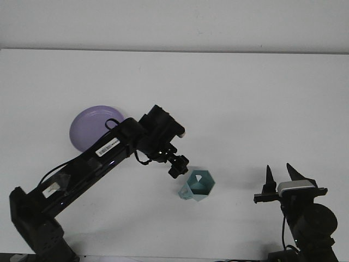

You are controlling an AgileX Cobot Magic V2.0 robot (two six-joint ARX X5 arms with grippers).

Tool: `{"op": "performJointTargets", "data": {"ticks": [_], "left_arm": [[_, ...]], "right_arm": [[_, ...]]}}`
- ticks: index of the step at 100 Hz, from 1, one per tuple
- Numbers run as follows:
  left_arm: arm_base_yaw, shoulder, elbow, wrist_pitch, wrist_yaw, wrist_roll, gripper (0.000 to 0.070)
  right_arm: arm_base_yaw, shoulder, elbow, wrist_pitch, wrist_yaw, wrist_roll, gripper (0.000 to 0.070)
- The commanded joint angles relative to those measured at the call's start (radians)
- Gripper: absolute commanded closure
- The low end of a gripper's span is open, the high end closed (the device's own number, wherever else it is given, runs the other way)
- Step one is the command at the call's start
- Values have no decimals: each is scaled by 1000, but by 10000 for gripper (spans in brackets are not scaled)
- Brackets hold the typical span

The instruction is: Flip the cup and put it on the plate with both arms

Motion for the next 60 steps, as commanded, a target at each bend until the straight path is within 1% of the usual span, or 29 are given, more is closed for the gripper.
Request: {"op": "performJointTargets", "data": {"ticks": [1, 8, 20, 32, 60], "left_arm": [[-25, 49, 50, -15, -4, 14, 266], [-47, 93, 82, -27, -8, 18, 266], [-79, 147, 111, -44, -44, 21, 266], [-106, 185, 113, -44, -52, 35, 266], [-140, 285, 113, -44, -72, 37, 266]], "right_arm": [[0, 0, 8, 11, 3, 17, 327], [0, 0, 8, 12, 3, 17, 327], [0, 0, 8, 13, 3, 17, 327], [0, 0, 8, 14, 3, 17, 327], [0, 0, 8, 14, 3, 18, 327]]}}
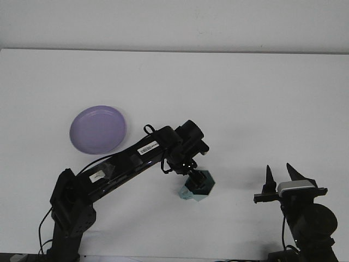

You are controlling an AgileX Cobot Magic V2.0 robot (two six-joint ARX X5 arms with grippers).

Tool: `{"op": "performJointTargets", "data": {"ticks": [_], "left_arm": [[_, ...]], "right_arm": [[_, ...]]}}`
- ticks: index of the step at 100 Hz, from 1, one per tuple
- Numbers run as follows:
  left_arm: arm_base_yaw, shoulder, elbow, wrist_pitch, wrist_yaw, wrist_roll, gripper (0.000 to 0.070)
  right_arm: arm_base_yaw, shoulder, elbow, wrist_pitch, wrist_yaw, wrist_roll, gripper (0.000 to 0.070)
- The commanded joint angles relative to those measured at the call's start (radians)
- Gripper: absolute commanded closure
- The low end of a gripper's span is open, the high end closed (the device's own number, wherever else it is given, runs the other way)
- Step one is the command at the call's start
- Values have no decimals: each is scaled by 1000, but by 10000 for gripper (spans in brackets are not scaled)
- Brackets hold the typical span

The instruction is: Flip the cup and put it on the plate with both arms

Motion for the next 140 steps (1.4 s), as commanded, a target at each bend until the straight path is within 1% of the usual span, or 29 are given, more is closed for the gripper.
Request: {"op": "performJointTargets", "data": {"ticks": [1, 9, 13, 15, 20, 29, 31, 32, 56, 74, 93, 107, 119, 130, 140], "left_arm": [[-17, 43, 22, -11, -12, 11, 266], [-26, 57, 22, -9, -30, 11, 279], [-27, 58, 22, -8, -39, 12, 295], [-28, 58, 22, -7, -43, 14, 318], [-31, 58, 22, -4, -47, 19, 433], [-32, 58, 23, -6, -46, 24, 700], [-32, 58, 23, -7, -47, 26, 697], [-32, 58, 23, -8, -47, 28, 684], [-18, 39, 27, -11, -55, 29, 687], [65, -28, 28, -21, -55, 26, 687], [234, -132, 28, -36, -114, 25, 687], [413, -187, 28, -42, -126, 24, 687], [571, -193, 28, -73, -136, 29, 687], [687, -176, 28, -83, -194, 37, 687], [772, -154, 28, -82, -195, 48, 687]], "right_arm": [[0, 0, 8, 13, 3, 18, 327], [0, 0, 8, 13, 3, 18, 327], [0, 0, 8, 13, 3, 18, 327], [0, 0, 8, 13, 3, 18, 328], [0, 0, 8, 13, 3, 18, 328], [0, 0, 8, 13, 3, 18, 327], [0, 0, 8, 13, 3, 18, 327], [0, 0, 8, 13, 3, 18, 327], [0, 0, 8, 13, 3, 18, 327], [0, 0, 8, 12, 3, 18, 328], [0, 0, 8, 12, 3, 18, 327], [1, 0, 8, 12, 3, 21, 327], [1, 0, 8, 12, 3, 21, 328], [1, 0, 8, 12, 2, 21, 327], [1, 1, 8, 11, 2, 21, 327]]}}
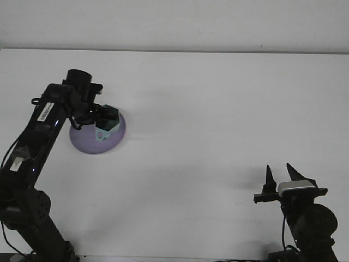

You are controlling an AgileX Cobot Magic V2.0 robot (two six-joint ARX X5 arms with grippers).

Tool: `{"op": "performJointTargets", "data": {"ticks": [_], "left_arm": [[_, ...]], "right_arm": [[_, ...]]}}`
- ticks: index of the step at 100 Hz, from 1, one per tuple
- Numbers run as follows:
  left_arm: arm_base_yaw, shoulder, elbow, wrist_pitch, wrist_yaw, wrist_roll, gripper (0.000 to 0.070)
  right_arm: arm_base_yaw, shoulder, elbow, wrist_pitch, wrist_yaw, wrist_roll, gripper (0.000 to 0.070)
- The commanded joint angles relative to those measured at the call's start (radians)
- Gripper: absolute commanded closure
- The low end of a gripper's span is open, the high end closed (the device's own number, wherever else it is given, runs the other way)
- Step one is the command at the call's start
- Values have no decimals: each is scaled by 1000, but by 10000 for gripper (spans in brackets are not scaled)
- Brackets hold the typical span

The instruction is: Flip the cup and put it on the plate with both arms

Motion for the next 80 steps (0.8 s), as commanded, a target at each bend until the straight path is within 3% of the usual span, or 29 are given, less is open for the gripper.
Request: {"op": "performJointTargets", "data": {"ticks": [1, 24, 69, 74, 80], "left_arm": [[29, 39, 24, -6, 3, 24, 687], [116, 119, 24, 3, 2, 59, 687], [124, 215, 24, 41, -2, 67, 680], [124, 215, 24, 49, -2, 67, 622], [126, 213, 24, 67, -2, 66, 433]], "right_arm": [[1, 1, 8, 11, 3, 14, 327], [1, 1, 8, 8, 3, 14, 327], [1, 1, 8, 6, 3, 14, 327], [1, 1, 8, 6, 3, 14, 327], [1, 1, 8, 5, 3, 14, 327]]}}
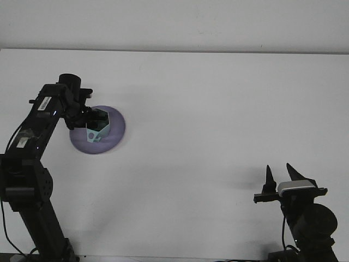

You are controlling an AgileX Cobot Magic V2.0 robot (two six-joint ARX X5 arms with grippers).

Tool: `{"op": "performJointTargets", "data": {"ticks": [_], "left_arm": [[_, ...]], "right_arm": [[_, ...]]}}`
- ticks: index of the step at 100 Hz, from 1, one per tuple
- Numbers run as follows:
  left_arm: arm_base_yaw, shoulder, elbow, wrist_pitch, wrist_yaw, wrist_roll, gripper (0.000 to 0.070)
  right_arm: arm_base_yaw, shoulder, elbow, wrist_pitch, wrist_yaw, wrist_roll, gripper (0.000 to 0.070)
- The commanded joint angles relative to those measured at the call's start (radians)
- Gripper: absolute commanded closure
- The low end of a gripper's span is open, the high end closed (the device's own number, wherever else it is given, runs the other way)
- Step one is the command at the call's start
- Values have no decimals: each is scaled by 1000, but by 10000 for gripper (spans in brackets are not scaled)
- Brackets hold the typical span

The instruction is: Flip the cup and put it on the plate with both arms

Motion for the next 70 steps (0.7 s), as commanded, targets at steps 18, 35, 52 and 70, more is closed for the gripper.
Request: {"op": "performJointTargets", "data": {"ticks": [18, 35, 52, 70], "left_arm": [[5, 31, 65, -15, -5, 8, 160], [16, 17, 172, -114, -5, 0, 160], [39, -98, 187, -138, -4, -10, 160], [68, -290, 187, -130, -3, -41, 193]], "right_arm": [[1, 1, 8, 6, 3, 14, 327], [1, 1, 8, 6, 3, 14, 327], [1, 2, 8, 6, 3, 14, 327], [1, 2, 8, 6, 3, 14, 327]]}}
